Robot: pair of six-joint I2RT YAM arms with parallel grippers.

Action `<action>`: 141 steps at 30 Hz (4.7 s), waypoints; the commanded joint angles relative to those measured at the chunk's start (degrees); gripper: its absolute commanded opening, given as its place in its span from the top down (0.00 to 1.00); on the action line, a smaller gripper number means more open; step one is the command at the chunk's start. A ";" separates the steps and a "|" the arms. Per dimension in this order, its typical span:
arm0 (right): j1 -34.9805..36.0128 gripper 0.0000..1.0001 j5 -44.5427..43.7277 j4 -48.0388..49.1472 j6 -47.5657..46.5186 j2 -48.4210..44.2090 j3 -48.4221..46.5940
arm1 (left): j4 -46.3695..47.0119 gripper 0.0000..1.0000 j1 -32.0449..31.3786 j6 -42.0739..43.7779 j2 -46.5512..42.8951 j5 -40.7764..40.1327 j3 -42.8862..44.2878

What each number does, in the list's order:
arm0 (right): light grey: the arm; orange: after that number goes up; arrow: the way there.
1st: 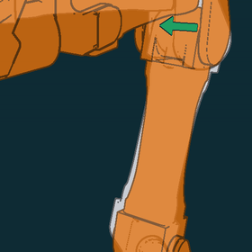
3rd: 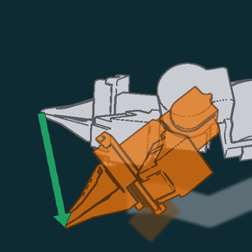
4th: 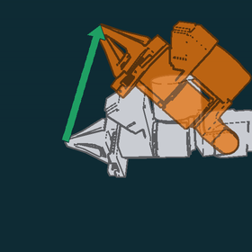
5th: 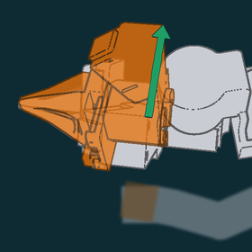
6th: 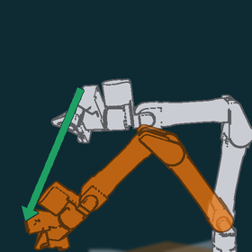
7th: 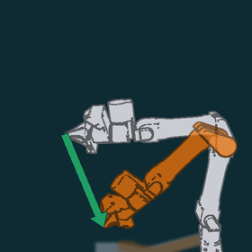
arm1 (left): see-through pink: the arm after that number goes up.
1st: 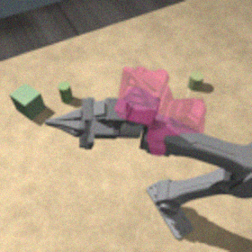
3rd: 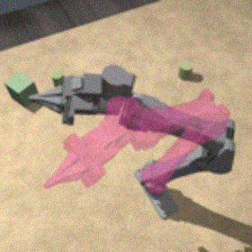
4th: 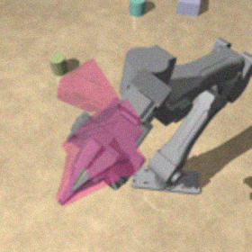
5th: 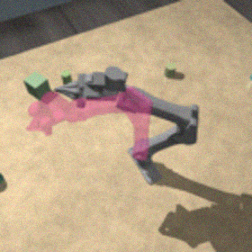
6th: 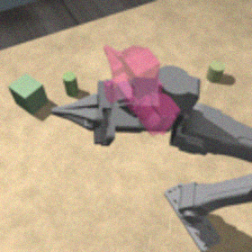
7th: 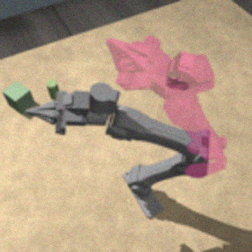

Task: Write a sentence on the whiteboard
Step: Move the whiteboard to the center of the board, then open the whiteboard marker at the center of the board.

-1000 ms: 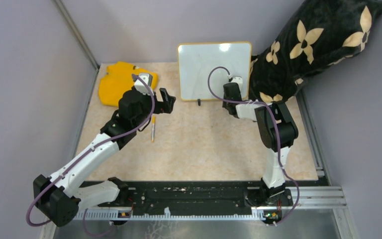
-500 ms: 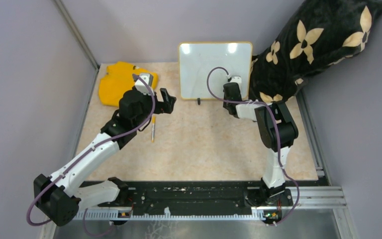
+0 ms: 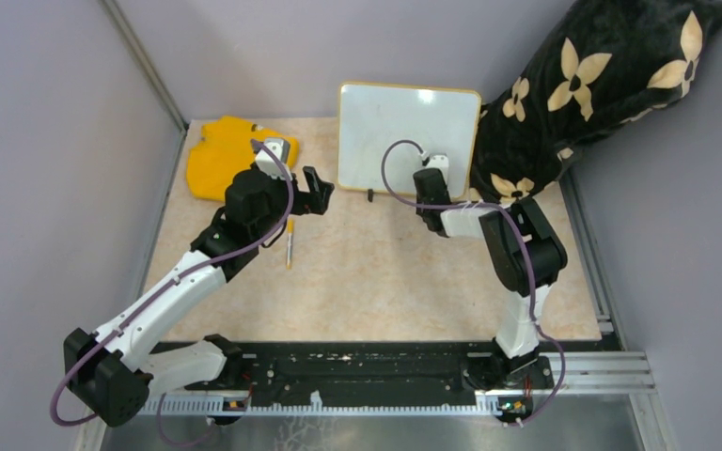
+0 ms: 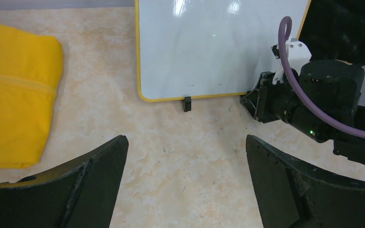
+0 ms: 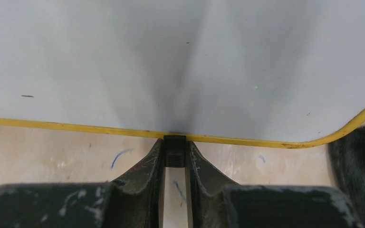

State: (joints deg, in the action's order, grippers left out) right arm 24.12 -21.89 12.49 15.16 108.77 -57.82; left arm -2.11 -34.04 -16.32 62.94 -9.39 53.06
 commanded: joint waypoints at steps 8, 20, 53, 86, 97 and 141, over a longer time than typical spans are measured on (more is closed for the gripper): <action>7.27 1.00 -3.65 -3.89 0.82 -13.72 9.11 | 1.72 0.01 -0.40 -0.55 0.21 0.95 -0.59; 12.71 1.00 -4.37 -5.46 4.53 -22.45 19.94 | 1.67 0.01 -0.35 -0.64 0.49 0.60 -0.93; 13.06 0.62 -3.96 -7.95 9.30 -32.43 28.82 | 1.71 0.01 -0.40 -0.38 -0.27 0.69 -1.20; 13.95 0.01 4.27 -15.60 18.65 -73.86 23.16 | -18.15 0.01 4.77 -6.17 -0.50 -15.71 -1.98; 13.99 0.02 17.71 -7.62 13.42 -75.46 24.95 | -23.13 0.01 15.23 -5.71 13.77 5.76 -0.80; 14.02 0.06 16.69 -17.96 10.08 -76.95 25.56 | -28.11 0.27 17.52 -0.81 42.37 6.32 12.44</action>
State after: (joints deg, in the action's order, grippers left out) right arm 37.76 -4.45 -6.92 25.96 32.27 -32.23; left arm -30.87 -16.86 -18.11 103.02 -2.15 65.73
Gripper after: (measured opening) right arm 0.944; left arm 0.741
